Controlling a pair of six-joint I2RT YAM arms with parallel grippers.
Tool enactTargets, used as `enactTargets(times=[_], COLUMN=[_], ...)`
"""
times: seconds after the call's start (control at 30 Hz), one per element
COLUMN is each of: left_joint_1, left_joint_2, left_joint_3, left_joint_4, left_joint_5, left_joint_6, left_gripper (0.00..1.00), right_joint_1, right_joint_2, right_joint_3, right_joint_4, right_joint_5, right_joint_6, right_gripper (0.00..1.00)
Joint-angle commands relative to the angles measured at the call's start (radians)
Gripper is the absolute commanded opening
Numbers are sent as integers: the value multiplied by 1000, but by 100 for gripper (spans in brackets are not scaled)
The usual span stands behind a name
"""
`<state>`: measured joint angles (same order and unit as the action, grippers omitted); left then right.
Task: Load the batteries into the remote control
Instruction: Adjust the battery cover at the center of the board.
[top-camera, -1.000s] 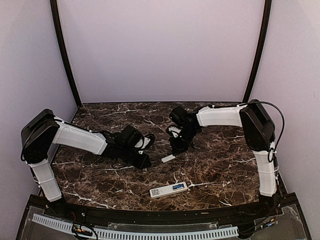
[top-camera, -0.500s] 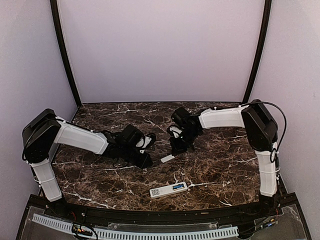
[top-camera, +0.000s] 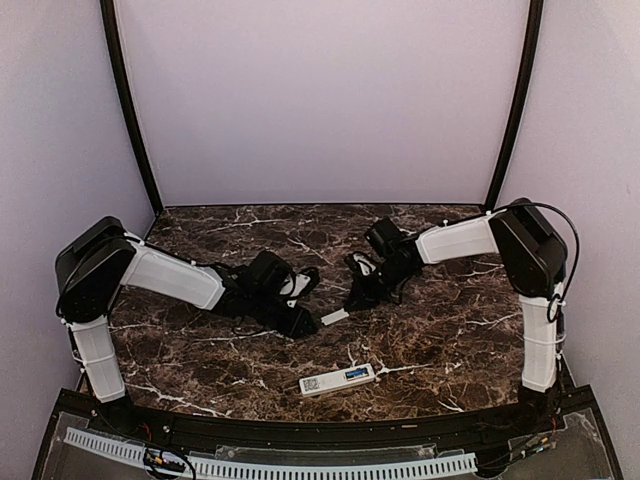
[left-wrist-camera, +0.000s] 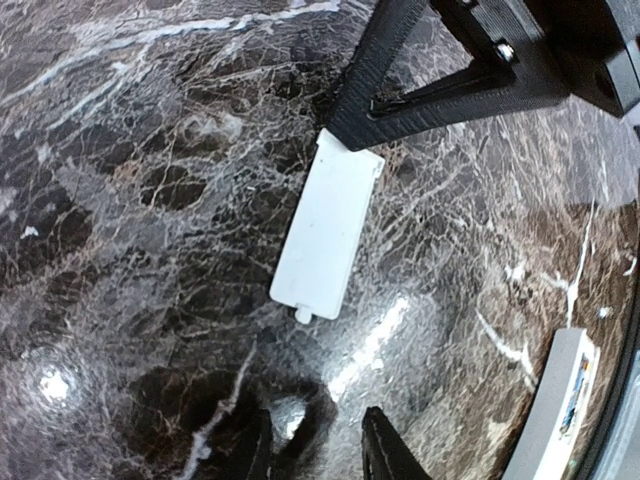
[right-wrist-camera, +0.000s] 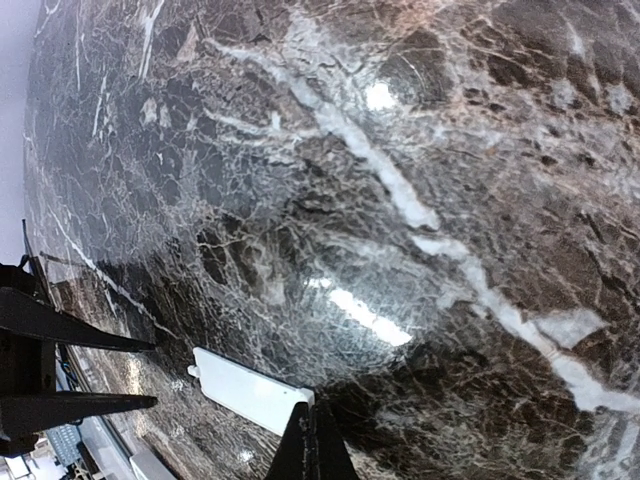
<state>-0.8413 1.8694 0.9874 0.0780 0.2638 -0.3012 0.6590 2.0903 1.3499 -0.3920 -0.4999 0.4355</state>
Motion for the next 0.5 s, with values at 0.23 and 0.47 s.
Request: enactTargets(times=[0.23, 0.47], left_joint_1=[-5, -5], left_joint_2=[88, 134], left_joint_3=[52, 89], left_joint_4=[76, 56], left_joint_5=[84, 77], left_joint_6=[-93, -87], left_gripper=[30, 24], right_joint_1=[-21, -20], right_joint_2=[54, 45], right_joint_3=[-87, -95], right_joint_4=[-32, -26], right_joint_5=[11, 3], right_joint_6=[26, 29], right_gripper=[0, 0])
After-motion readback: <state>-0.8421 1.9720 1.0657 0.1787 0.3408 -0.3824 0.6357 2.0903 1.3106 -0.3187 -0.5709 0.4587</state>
